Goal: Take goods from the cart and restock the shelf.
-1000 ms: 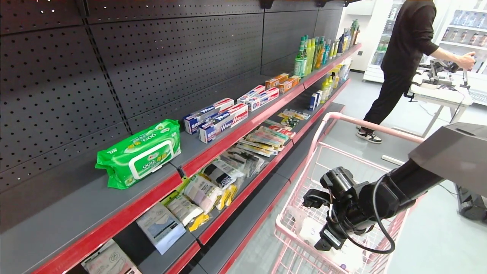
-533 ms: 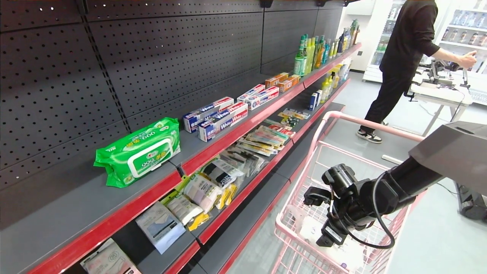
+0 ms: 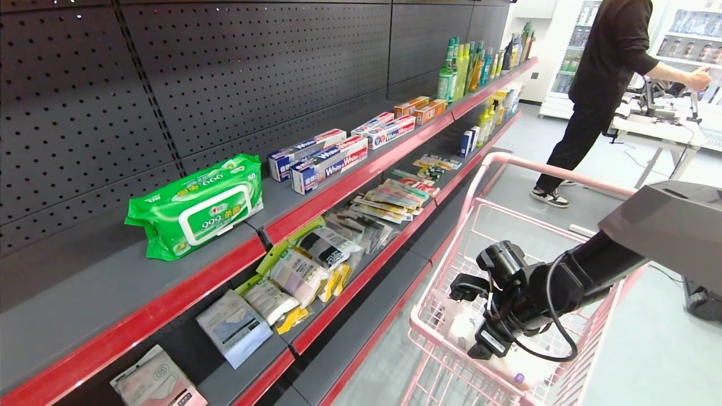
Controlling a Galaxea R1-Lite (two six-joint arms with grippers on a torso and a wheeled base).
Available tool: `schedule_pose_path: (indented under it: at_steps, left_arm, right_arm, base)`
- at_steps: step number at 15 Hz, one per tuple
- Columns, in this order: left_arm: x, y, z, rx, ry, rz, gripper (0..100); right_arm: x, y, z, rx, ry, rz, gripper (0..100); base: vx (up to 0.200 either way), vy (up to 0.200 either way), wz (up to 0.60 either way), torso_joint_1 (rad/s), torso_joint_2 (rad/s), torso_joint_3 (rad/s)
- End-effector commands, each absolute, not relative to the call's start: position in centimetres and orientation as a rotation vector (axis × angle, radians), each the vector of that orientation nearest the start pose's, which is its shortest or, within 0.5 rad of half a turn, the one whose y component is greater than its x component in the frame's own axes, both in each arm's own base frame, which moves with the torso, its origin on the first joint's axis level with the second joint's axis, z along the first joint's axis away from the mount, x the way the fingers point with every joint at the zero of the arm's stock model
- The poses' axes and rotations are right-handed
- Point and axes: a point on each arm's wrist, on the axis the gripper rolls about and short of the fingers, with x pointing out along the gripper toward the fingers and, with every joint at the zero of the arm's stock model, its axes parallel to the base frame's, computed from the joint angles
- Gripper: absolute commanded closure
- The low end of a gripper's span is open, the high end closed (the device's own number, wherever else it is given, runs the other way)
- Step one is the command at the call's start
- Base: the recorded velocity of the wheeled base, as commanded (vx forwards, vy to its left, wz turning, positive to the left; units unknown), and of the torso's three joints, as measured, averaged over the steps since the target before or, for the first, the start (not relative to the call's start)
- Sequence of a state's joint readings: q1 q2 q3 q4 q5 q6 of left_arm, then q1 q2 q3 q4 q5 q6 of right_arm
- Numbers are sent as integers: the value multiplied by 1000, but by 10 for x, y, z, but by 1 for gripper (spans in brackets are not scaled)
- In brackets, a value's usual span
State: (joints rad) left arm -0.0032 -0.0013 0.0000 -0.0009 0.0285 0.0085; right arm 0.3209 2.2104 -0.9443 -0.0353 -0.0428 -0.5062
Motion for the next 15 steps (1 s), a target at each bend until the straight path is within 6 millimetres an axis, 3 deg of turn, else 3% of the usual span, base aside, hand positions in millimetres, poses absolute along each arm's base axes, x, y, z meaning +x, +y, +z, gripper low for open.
schedule_pose_path:
  at_steps: [1, 15]
  left_arm:
    - [-23, 1, 76, 8, -1, 26, 0]
    - [-23, 1, 76, 9, -1, 26, 0]
  right_arm:
    - [324, 106, -1, -669, 1132, 557, 0]
    - [326, 107, -29, -673, 1199, 588, 0]
  base:
    - [0, 0, 0, -173, 393, 212]
    - [0, 0, 0, -12, 31, 16]
